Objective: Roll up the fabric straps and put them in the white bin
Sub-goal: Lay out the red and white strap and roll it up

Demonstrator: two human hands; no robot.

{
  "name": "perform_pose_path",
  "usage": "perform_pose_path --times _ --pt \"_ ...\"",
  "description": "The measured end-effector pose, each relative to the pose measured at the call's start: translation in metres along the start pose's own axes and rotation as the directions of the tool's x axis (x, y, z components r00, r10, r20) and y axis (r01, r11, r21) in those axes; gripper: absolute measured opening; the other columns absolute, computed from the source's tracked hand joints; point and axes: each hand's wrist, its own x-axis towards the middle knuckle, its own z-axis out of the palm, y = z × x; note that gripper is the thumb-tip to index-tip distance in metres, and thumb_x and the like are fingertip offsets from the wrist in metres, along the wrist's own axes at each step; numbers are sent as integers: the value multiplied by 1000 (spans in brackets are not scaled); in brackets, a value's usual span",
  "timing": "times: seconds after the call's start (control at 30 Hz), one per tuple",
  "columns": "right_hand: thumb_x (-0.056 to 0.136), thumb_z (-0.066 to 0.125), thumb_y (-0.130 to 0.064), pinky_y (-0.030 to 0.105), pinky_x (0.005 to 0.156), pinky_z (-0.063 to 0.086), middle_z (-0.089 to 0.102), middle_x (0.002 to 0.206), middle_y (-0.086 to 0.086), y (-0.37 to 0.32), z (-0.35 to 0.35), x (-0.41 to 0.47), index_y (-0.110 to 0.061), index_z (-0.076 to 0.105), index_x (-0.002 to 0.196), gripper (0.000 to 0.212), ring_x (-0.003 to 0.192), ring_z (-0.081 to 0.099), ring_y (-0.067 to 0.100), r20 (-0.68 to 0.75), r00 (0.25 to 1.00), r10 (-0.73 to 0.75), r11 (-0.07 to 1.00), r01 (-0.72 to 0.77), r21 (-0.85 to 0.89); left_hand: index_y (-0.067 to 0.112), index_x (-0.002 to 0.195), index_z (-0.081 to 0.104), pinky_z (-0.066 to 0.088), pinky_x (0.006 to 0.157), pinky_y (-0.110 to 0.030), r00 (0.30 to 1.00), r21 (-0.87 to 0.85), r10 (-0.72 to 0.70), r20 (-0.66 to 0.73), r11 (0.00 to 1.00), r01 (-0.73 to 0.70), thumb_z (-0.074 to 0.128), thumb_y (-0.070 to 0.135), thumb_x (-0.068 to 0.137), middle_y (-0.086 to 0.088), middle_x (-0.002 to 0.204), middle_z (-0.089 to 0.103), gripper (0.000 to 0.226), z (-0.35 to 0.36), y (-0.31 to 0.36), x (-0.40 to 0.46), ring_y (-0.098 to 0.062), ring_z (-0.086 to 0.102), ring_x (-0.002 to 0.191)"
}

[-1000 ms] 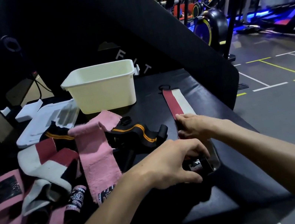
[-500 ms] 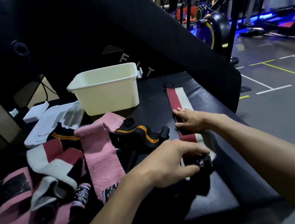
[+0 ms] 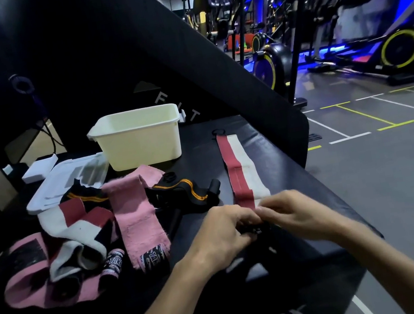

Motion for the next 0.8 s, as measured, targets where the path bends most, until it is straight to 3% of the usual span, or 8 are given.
perform_pose_path --times 0.1,0.17,0.33,0.47,0.6,0.7,0.8 --pt "100 63 -32 31 77 54 73 85 -15 2 17 -28 -24 73 93 14 82 67 2 -33 999 35 995 -32 100 23 98 77 46 70 -11 999 -2 -5 -54 1000 5 79 8 80 14 83 73 24 11 0 -9 7 65 76" --pt "97 67 -28 35 86 56 75 93 -12 5 23 -38 -28 74 99 7 90 71 9 -64 997 50 992 -42 119 23 101 75 44 72 -8 998 -40 -8 -68 999 5 79 9 81 12 88 75 24 15 2 -16 7 66 79" --pt "92 68 -33 39 83 56 74 96 -19 7 16 -50 -32 74 97 8 90 71 8 -49 998 49 998 -50 -23 22 109 74 48 78 -12 997 -2 79 -25 997 -79 75 6 83 11 98 75 31 6 2 -31 -1 67 84" --pt "95 62 -47 29 81 54 73 96 -27 -7 9 -48 -30 76 95 23 91 68 -6 -30 999 -15 984 9 -179 24 106 74 51 80 -15 982 70 82 -171 995 -71 78 6 84 16 97 72 29 -33 -12 -49 -4 67 86" --pt "95 60 -51 33 78 56 74 97 -19 -21 7 -28 -31 76 98 26 90 69 8 -125 987 -101 934 51 -355 27 104 74 50 79 -14 959 183 58 -277 983 -7 80 12 83 18 95 71 27 -77 -31 -75 0 66 85" --pt "93 69 -43 35 80 56 74 99 -15 -38 12 -5 -30 76 100 17 92 69 15 -175 976 -131 929 59 -366 27 102 75 51 83 -22 943 258 41 -330 965 48 81 14 83 17 95 72 24 -102 -41 -96 0 65 86" --pt "94 64 -44 27 74 50 72 94 -16 -60 28 20 -31 75 101 19 81 64 6 -104 981 -164 949 128 -289 28 103 76 48 85 -22 912 332 18 -409 934 130 82 15 84 19 99 71 23 -130 -47 -114 -2 62 91"
